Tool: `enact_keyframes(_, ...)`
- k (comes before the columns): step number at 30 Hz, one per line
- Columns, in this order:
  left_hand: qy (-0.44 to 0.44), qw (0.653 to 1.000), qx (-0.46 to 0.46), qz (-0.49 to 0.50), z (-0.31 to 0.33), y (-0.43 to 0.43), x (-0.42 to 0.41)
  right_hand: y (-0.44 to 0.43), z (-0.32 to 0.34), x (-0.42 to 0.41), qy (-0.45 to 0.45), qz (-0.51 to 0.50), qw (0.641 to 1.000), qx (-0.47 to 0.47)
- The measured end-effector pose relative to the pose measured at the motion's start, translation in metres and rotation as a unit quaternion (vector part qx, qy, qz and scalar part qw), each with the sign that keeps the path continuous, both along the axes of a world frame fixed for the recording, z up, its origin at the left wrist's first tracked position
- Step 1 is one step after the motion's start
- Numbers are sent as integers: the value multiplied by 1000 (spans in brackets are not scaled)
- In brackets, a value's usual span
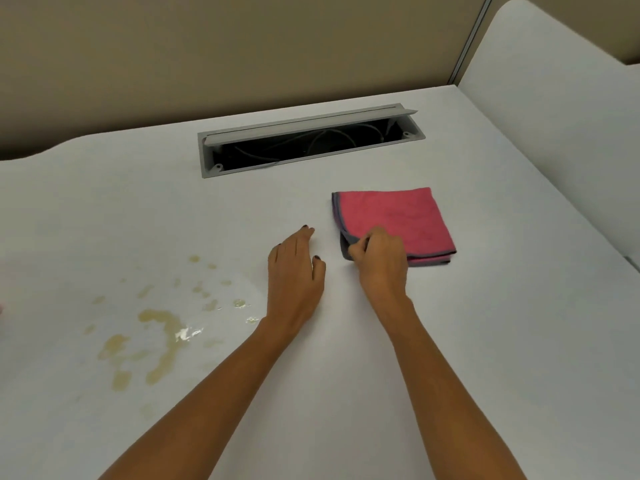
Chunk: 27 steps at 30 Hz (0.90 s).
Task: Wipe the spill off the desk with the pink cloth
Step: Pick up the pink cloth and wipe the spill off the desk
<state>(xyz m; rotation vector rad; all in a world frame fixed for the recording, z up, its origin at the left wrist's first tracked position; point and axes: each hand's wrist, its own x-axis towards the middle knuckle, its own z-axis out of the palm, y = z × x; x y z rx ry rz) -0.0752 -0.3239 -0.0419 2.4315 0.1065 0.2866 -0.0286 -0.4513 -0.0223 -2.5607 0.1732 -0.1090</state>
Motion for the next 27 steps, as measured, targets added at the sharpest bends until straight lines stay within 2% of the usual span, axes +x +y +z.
enact_keyframes(2,-8,1000,8,14,-1,11,-24,13,3,-18,-10,28,999,36)
enact_keyframes(5,-8,997,49,63,-4,31,-55,32,2,-42,-27,76,996,41)
enact_keyframes(10,-9,988,49,147,-3,75,-92,56,2,-72,-27,125,987,93)
enact_keyframes(17,-2,951,74,301,-9,153,-147,95,-1,-127,39,215,969,112)
enact_keyframes(20,22,937,86,339,-12,175,-171,103,0,-140,20,283,949,136)
enact_keyframes(22,35,931,94,351,-13,186,-185,101,1,-136,-36,320,939,118)
enact_keyframes(24,48,926,108,358,-13,196,-198,93,-4,-121,-87,353,930,55)
enact_keyframes(27,72,915,114,380,-12,208,-217,73,-14,-101,-67,395,912,-85)
